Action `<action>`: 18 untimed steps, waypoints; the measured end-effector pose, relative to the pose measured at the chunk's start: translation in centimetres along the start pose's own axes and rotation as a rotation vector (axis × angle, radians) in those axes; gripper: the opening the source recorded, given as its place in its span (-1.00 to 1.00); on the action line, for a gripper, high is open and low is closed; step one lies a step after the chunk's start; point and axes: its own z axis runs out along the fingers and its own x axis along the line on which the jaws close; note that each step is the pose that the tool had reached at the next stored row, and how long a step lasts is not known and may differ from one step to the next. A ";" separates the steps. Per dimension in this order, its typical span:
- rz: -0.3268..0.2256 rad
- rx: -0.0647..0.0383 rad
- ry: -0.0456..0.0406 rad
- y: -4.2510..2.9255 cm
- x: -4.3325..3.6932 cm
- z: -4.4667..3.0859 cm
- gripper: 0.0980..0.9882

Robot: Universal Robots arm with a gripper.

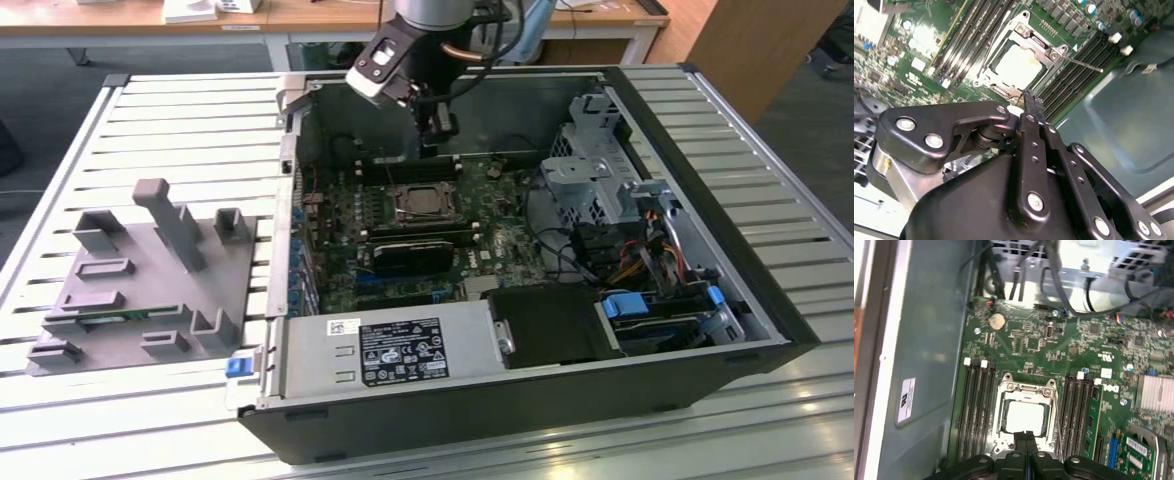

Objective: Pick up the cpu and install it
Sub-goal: 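Install the first cpu locking lever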

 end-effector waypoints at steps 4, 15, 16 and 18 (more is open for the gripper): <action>-0.051 0.001 0.0014 -0.01 0.00 0.02 -0.98; -0.172 0.005 0.0043 -0.03 0.00 0.18 -0.98; -0.189 0.006 0.0047 -0.03 0.00 0.20 -0.98; -0.225 0.007 0.0055 -0.03 0.00 0.23 -0.98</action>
